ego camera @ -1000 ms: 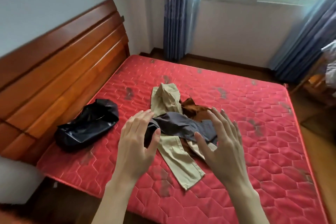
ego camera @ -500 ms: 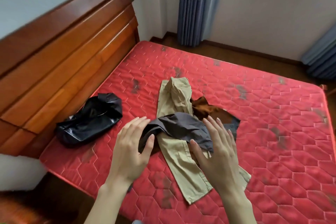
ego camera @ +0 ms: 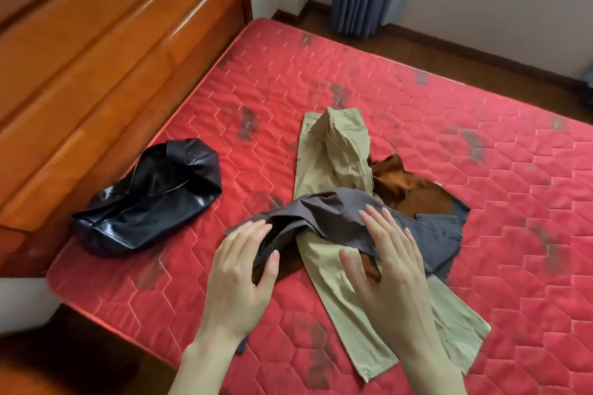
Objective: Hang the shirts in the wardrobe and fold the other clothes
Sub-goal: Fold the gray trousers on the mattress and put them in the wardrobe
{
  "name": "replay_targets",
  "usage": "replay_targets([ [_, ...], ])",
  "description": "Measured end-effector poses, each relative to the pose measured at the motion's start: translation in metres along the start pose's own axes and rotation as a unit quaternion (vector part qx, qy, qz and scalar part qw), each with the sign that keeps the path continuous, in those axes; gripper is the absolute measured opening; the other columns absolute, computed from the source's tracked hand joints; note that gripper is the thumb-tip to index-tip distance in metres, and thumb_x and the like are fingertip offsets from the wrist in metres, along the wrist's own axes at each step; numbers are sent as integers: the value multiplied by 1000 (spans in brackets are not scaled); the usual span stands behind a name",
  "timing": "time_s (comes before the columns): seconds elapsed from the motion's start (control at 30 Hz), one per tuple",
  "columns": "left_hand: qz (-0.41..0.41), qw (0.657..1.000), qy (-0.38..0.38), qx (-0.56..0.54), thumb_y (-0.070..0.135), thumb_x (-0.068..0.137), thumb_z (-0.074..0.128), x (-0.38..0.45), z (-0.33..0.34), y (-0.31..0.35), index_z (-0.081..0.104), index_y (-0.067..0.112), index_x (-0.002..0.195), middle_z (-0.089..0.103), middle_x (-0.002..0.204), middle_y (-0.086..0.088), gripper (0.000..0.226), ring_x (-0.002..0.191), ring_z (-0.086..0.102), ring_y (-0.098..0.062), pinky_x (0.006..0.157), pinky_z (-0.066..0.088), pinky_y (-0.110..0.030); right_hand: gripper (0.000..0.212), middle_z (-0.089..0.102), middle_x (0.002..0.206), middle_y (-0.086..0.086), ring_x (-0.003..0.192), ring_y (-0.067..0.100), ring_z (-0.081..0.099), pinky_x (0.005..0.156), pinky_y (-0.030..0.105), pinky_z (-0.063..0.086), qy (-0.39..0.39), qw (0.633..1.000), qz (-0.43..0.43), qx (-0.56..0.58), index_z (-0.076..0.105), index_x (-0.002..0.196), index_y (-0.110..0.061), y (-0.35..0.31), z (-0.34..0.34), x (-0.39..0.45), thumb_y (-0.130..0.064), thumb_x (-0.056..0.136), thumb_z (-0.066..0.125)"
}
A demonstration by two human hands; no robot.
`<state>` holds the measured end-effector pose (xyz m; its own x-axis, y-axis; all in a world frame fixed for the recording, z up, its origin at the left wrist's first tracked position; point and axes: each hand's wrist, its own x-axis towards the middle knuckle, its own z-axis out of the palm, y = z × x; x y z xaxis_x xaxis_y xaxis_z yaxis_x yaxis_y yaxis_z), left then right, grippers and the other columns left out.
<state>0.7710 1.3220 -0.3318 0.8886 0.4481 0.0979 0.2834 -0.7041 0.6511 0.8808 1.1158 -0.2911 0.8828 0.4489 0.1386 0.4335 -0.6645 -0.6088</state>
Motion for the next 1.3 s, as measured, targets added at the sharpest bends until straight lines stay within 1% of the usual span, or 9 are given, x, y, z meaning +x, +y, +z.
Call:
replay_targets([
  [0.23,-24,998,-61,15,42,102,49,10,68,-109,55,24,145,51,148,16,47,146,38,-3,121,31,-30,56,45,158,-13,154,5,28,125,45,25,-44,999,5,-3,51,150,-23,36,131,32,-37,99,69],
  [0.5,-46,988,-140,35,39,100,52,-1,161,-218,60,22,139,58,143,10,43,140,46,-8,116,37,-33,51,50,156,-9,153,12,32,126,42,23,-116,993,5,-27,54,147,-22,96,266,32,-34,98,65],
  [0.73,-140,977,-135,92,25,97,65,8,206,-272,53,20,144,58,137,6,49,128,53,-16,105,43,-34,49,49,157,-3,154,18,33,123,48,29,-170,983,-39,-56,55,146,-19,114,354,51,-27,100,66],
  [0.8,-161,965,-159,135,25,95,67,12,220,-286,57,18,136,61,125,3,42,118,56,-22,96,48,-36,50,51,156,-2,153,20,35,124,48,29,-188,977,-59,-77,56,145,-18,116,373,56,-20,97,69],
  [0.87,-181,955,-178,153,24,97,65,16,229,-295,64,18,111,59,110,2,16,106,57,-25,89,47,-37,53,53,154,-3,152,21,36,124,48,28,-206,970,-83,-102,56,144,-18,119,387,59,-11,93,69],
  [1.0,-166,969,-122,135,20,97,65,23,231,-296,64,17,87,59,92,0,11,88,58,-27,76,49,-41,63,53,154,-2,154,23,33,126,49,21,-232,948,-148,-162,56,146,-18,118,401,61,-2,86,67],
  [1.1,-118,987,-73,83,19,100,61,26,221,-285,65,17,94,62,88,1,7,85,60,-25,76,52,-40,67,46,159,-1,157,23,25,128,51,14,-256,929,-193,-186,56,145,-24,110,401,63,-4,82,63],
  [1.2,-71,995,-47,51,26,102,50,33,204,-272,68,17,102,67,87,2,21,83,62,-21,78,50,-34,55,47,158,1,159,25,21,128,55,13,-255,925,-232,-162,65,129,-27,93,395,70,-7,79,57],
  [1.3,-51,998,1,32,23,99,61,42,186,-261,69,16,91,66,78,4,13,75,60,-18,71,48,-33,42,65,125,-6,141,23,49,127,53,16,-250,922,-248,-161,67,113,-26,87,381,81,-9,75,63],
])
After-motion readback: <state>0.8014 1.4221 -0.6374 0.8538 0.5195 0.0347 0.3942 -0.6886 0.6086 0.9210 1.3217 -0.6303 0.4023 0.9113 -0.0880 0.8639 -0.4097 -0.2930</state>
